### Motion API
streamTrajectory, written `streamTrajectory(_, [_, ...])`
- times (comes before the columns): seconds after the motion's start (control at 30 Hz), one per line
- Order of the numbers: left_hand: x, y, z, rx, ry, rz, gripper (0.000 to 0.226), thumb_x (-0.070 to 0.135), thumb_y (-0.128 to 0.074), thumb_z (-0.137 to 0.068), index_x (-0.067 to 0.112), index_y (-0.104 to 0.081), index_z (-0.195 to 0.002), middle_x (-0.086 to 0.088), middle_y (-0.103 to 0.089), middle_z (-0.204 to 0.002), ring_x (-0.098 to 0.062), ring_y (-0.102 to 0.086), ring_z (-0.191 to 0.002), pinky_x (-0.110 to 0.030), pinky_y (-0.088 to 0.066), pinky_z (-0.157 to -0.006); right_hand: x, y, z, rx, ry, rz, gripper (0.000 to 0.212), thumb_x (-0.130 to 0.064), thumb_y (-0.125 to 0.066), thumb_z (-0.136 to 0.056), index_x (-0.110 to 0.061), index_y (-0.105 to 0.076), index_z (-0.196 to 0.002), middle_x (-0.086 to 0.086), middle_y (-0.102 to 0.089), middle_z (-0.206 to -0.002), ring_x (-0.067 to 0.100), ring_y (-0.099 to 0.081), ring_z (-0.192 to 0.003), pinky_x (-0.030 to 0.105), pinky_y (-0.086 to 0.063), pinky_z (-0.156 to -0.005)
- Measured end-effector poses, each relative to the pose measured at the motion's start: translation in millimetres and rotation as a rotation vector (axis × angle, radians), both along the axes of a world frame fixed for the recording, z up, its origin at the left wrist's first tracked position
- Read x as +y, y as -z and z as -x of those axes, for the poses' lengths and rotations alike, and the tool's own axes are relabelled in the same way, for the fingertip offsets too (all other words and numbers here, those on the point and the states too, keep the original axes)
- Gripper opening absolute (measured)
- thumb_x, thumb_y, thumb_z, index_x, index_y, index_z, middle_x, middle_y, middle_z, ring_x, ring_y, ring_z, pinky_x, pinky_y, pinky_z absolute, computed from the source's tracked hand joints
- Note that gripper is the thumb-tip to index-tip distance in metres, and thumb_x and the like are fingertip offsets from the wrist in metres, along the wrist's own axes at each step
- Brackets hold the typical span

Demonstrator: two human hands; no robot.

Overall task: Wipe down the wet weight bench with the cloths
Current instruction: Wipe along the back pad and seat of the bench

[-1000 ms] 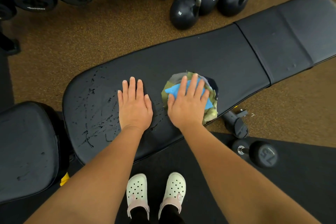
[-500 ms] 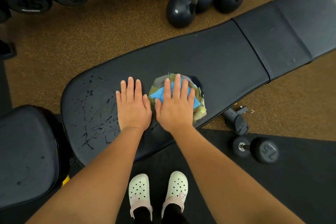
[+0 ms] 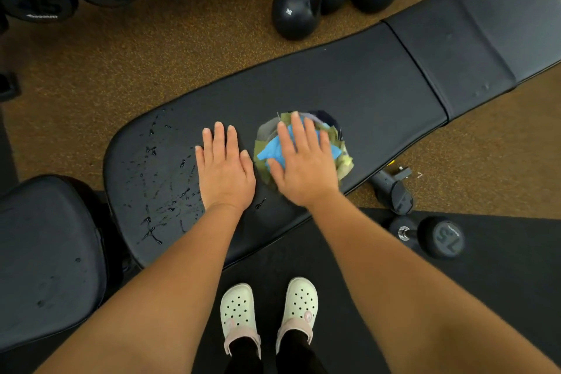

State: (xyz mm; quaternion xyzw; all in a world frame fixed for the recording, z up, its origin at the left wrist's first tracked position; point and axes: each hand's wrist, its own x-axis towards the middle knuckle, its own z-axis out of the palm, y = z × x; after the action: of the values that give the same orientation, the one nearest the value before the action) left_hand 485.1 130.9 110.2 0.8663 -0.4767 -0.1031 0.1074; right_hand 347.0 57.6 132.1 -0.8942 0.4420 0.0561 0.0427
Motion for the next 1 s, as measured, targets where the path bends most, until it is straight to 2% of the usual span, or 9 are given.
streamTrajectory(0.07, [0,0,0,0.014,0.004,-0.003,0.054,0.033,-0.026,-0.102,0.012,-0.022,-0.152,-0.008,-0.012,-0.162,-0.028,-0.003,-0.149,-0.044,-0.002,-0.121,-12,2,14,-0.020,0.152,0.043,0.070,-0.055,-0.025,-0.097,-0.012,-0.020,-0.152,0.017,-0.014,-0.160,0.036,-0.015,-0.146,0.054,-0.018,-0.115])
streamTrajectory(0.17, [0,-1,0,0.021,0.011,-0.005,0.055,0.032,-0.027,-0.102,0.011,-0.021,-0.152,-0.009,-0.011,-0.162,-0.029,-0.003,-0.149,-0.045,-0.003,-0.121,8,3,14,-0.088,0.620,0.102,0.071,-0.050,-0.031,-0.097,-0.003,-0.027,-0.149,0.024,-0.020,-0.156,0.043,-0.019,-0.143,0.058,-0.020,-0.112])
streamTrajectory(0.23, [0,0,0,0.013,0.013,-0.009,0.056,0.032,-0.027,-0.102,0.011,-0.021,-0.152,-0.009,-0.011,-0.162,-0.029,-0.003,-0.149,-0.046,-0.004,-0.121,35,3,-2,-0.070,0.728,0.068,0.072,-0.049,-0.031,-0.097,0.000,-0.024,-0.149,0.027,-0.017,-0.156,0.045,-0.015,-0.143,0.059,-0.017,-0.113])
streamTrajectory(0.43, [0,0,-2,0.014,0.020,-0.010,0.056,0.032,-0.028,-0.101,0.010,-0.022,-0.152,-0.010,-0.013,-0.161,-0.029,-0.005,-0.149,-0.047,-0.006,-0.121,27,3,-7,-0.011,0.197,0.012,0.070,-0.051,-0.023,-0.098,-0.007,-0.016,-0.153,0.019,-0.010,-0.160,0.037,-0.009,-0.147,0.054,-0.015,-0.116])
streamTrajectory(0.67, [0,-1,-1,0.030,0.017,-0.003,0.055,0.032,-0.028,-0.102,0.011,-0.021,-0.152,-0.009,-0.012,-0.162,-0.028,-0.003,-0.149,-0.046,-0.003,-0.121,30,4,-17,-0.129,0.907,0.047,0.072,-0.049,-0.028,-0.098,0.000,-0.020,-0.151,0.025,-0.013,-0.157,0.045,-0.011,-0.144,0.062,-0.016,-0.113])
streamTrajectory(0.73, [-1,-2,-2,0.027,0.016,-0.004,0.056,0.032,-0.025,-0.101,0.010,-0.022,-0.152,-0.010,-0.013,-0.162,-0.029,-0.004,-0.149,-0.046,-0.004,-0.121,52,5,-31,-0.104,0.837,0.016,0.071,-0.048,-0.027,-0.097,0.000,-0.021,-0.150,0.027,-0.013,-0.157,0.047,-0.011,-0.143,0.062,-0.015,-0.113])
streamTrajectory(0.9, [0,-1,-2,0.025,0.022,-0.011,0.056,0.032,-0.028,-0.101,0.011,-0.021,-0.152,-0.009,-0.012,-0.162,-0.028,-0.004,-0.149,-0.046,-0.004,-0.121,27,5,-10,-0.027,0.292,0.042,0.068,-0.049,-0.024,-0.098,-0.008,-0.021,-0.152,0.022,-0.013,-0.159,0.041,-0.012,-0.145,0.058,-0.016,-0.114])
streamTrajectory(0.93, [1,-1,-2,0.027,0.020,-0.009,0.056,0.032,-0.029,-0.101,0.011,-0.021,-0.152,-0.009,-0.012,-0.162,-0.028,-0.003,-0.149,-0.046,-0.003,-0.121,14,5,-1,-0.019,0.277,0.047,0.068,-0.050,-0.023,-0.098,-0.009,-0.019,-0.152,0.020,-0.012,-0.159,0.039,-0.011,-0.146,0.057,-0.015,-0.114])
streamTrajectory(1.0, [1,-2,-1,0.031,0.019,-0.001,0.056,0.031,-0.029,-0.101,0.011,-0.021,-0.152,-0.009,-0.012,-0.162,-0.029,-0.003,-0.149,-0.046,-0.003,-0.121,-2,3,10,-0.047,0.486,0.054,0.068,-0.050,-0.022,-0.099,-0.009,-0.017,-0.153,0.019,-0.010,-0.160,0.039,-0.008,-0.147,0.058,-0.011,-0.115])
